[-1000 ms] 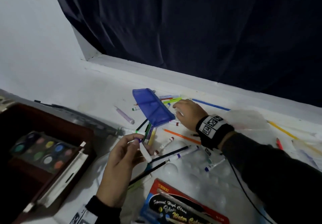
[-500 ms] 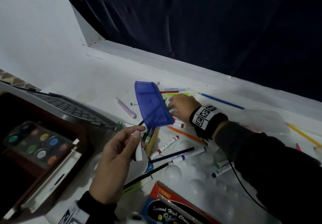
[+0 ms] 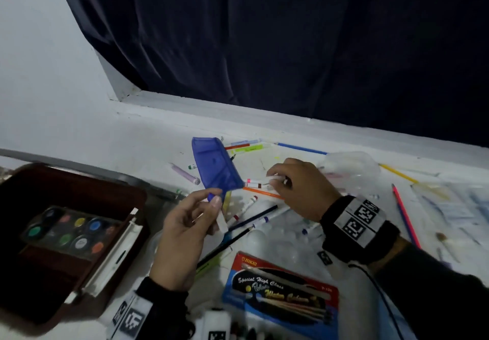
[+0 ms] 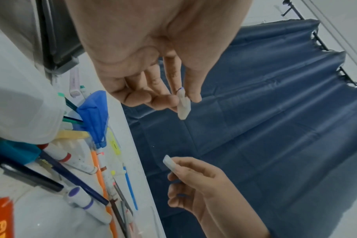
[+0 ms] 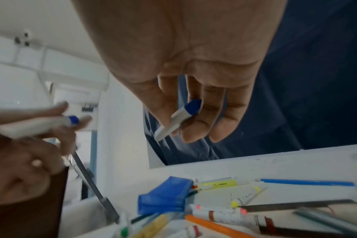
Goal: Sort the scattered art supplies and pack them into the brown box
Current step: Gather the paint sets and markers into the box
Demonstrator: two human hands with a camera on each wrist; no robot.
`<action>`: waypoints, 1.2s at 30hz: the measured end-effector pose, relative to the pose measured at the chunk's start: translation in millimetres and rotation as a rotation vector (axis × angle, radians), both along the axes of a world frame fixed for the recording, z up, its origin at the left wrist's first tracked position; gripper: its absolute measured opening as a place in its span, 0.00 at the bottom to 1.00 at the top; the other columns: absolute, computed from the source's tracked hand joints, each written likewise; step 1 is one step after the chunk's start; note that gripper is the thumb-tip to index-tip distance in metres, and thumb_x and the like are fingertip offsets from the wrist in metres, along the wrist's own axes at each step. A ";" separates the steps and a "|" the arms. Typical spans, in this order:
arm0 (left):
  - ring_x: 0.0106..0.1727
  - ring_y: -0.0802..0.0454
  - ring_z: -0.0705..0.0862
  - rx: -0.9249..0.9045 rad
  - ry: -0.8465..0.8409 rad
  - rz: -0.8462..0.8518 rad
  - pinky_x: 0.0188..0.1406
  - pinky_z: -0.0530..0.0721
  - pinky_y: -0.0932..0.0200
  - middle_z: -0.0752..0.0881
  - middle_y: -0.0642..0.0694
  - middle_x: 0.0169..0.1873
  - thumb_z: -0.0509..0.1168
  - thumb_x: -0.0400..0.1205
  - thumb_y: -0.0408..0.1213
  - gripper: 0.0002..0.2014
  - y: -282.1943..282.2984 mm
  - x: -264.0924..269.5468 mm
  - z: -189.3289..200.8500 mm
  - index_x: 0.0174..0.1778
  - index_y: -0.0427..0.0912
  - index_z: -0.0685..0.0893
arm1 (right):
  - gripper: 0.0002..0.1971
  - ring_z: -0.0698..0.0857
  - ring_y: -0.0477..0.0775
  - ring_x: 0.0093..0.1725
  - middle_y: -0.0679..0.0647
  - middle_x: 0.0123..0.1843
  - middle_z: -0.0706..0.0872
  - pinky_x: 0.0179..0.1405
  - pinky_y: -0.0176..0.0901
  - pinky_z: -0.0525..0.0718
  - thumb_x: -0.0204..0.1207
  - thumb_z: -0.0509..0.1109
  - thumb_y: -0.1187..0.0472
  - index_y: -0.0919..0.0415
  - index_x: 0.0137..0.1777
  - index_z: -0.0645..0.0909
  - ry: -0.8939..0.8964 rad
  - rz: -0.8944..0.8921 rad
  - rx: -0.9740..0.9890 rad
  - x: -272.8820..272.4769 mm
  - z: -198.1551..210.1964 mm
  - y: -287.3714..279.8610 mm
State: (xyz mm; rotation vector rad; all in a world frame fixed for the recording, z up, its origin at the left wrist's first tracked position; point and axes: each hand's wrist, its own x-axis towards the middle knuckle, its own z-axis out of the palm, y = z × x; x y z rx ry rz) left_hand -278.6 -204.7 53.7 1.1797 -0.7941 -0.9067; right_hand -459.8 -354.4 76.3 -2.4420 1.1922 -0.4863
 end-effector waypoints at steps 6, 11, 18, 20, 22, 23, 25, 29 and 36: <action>0.28 0.58 0.74 -0.045 0.000 -0.134 0.33 0.77 0.64 0.80 0.52 0.28 0.69 0.79 0.41 0.09 20.0 -8.9 3.1 0.52 0.47 0.91 | 0.12 0.83 0.43 0.48 0.44 0.51 0.83 0.54 0.41 0.82 0.83 0.66 0.66 0.53 0.57 0.88 -0.276 -0.132 0.107 -53.5 -0.4 95.4; 0.28 0.60 0.76 -0.020 0.013 -0.273 0.32 0.77 0.68 0.85 0.50 0.28 0.67 0.83 0.35 0.10 44.5 -18.3 -2.8 0.57 0.37 0.88 | 0.11 0.87 0.52 0.45 0.45 0.44 0.84 0.47 0.57 0.86 0.80 0.71 0.64 0.44 0.49 0.89 -0.531 -0.266 0.228 -75.6 -14.7 165.4; 0.41 0.49 0.91 0.147 -0.074 -0.505 0.43 0.85 0.64 0.93 0.37 0.42 0.71 0.78 0.35 0.11 88.9 -25.5 -12.3 0.54 0.37 0.85 | 0.10 0.86 0.51 0.38 0.44 0.35 0.81 0.37 0.38 0.83 0.70 0.79 0.69 0.54 0.42 0.84 -0.614 -0.407 0.322 -88.8 -47.7 222.3; 0.40 0.52 0.90 0.194 -0.129 -0.545 0.43 0.84 0.64 0.93 0.38 0.42 0.71 0.79 0.31 0.08 96.4 -29.9 -18.6 0.53 0.36 0.84 | 0.10 0.83 0.45 0.37 0.42 0.34 0.81 0.38 0.33 0.81 0.70 0.79 0.69 0.53 0.40 0.85 -0.598 -0.429 0.357 -90.1 -58.7 229.3; 0.41 0.50 0.91 0.200 -0.164 -0.549 0.47 0.86 0.60 0.93 0.38 0.40 0.73 0.78 0.30 0.08 101.9 -34.8 -25.4 0.51 0.38 0.85 | 0.09 0.81 0.44 0.34 0.45 0.35 0.80 0.37 0.33 0.80 0.70 0.78 0.69 0.53 0.40 0.86 -0.572 -0.437 0.375 -92.4 -63.0 233.5; 0.41 0.48 0.91 0.195 -0.189 -0.542 0.48 0.87 0.57 0.93 0.38 0.39 0.74 0.77 0.30 0.08 103.6 -37.1 -28.9 0.50 0.38 0.85 | 0.09 0.81 0.47 0.32 0.48 0.36 0.80 0.36 0.34 0.79 0.70 0.78 0.69 0.53 0.40 0.87 -0.559 -0.438 0.379 -93.2 -63.5 234.3; 0.40 0.44 0.92 0.183 -0.262 -0.541 0.47 0.87 0.53 0.92 0.40 0.39 0.76 0.76 0.30 0.08 106.0 -42.8 -34.2 0.48 0.39 0.87 | 0.10 0.84 0.57 0.30 0.53 0.39 0.80 0.35 0.39 0.79 0.71 0.76 0.70 0.52 0.41 0.86 -0.556 -0.426 0.399 -93.9 -62.9 236.0; 0.40 0.47 0.92 0.200 -0.409 -0.571 0.42 0.88 0.57 0.91 0.43 0.40 0.78 0.76 0.33 0.08 105.7 -60.4 -37.3 0.48 0.43 0.88 | 0.13 0.88 0.56 0.32 0.51 0.40 0.81 0.37 0.45 0.85 0.70 0.76 0.71 0.51 0.45 0.84 -0.530 -0.409 0.443 -96.8 -68.9 236.8; 0.39 0.57 0.88 0.129 -0.771 -0.610 0.41 0.86 0.66 0.89 0.50 0.38 0.82 0.72 0.38 0.11 90.2 -84.5 -52.0 0.46 0.44 0.89 | 0.09 0.86 0.46 0.31 0.51 0.39 0.85 0.40 0.45 0.89 0.72 0.78 0.62 0.51 0.48 0.83 -0.290 -0.345 0.431 -103.1 -83.0 229.3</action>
